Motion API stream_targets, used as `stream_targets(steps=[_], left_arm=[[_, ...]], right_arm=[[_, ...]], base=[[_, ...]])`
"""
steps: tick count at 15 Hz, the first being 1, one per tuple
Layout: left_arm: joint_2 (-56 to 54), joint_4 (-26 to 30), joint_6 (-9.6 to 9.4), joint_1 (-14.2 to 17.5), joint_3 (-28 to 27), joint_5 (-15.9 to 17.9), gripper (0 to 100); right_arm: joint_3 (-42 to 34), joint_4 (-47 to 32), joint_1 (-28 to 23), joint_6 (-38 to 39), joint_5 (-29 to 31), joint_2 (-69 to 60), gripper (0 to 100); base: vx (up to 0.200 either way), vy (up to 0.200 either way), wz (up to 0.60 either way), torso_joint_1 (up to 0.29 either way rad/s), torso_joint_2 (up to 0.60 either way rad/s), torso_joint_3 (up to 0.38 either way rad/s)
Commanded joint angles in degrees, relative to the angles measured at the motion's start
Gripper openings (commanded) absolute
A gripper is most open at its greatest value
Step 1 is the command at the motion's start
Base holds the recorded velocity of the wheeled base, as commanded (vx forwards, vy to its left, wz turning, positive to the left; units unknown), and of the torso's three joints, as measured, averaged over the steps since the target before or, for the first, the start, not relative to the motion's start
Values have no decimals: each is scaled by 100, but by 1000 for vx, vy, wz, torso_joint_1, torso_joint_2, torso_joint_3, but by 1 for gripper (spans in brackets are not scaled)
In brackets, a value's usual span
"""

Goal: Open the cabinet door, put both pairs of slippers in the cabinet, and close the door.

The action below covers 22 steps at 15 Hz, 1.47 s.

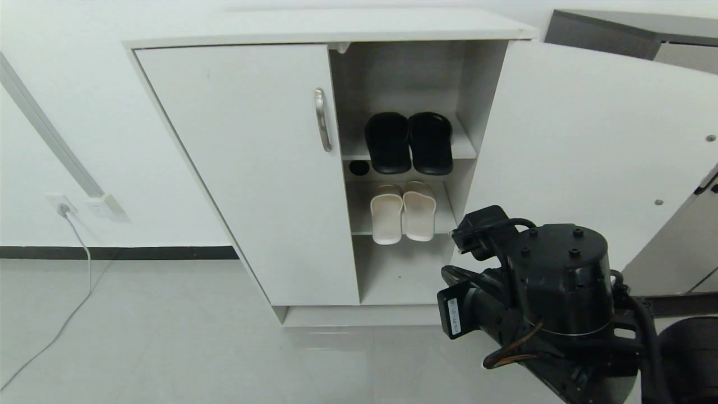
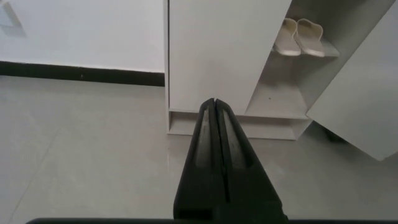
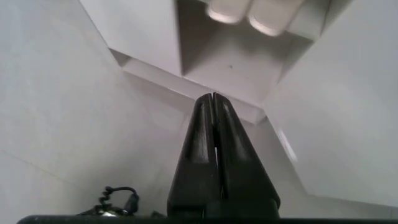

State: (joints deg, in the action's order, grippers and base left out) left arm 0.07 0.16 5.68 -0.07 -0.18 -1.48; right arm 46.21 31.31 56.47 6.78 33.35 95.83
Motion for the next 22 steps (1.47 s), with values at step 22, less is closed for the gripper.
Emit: stream_targets(steps=[22], left_arm=[[1, 2, -14, -1, 1, 7, 0]], right_arm=[[28, 7, -4, -36, 22, 23, 0]], base=[[0, 0, 0, 156, -494, -328]])
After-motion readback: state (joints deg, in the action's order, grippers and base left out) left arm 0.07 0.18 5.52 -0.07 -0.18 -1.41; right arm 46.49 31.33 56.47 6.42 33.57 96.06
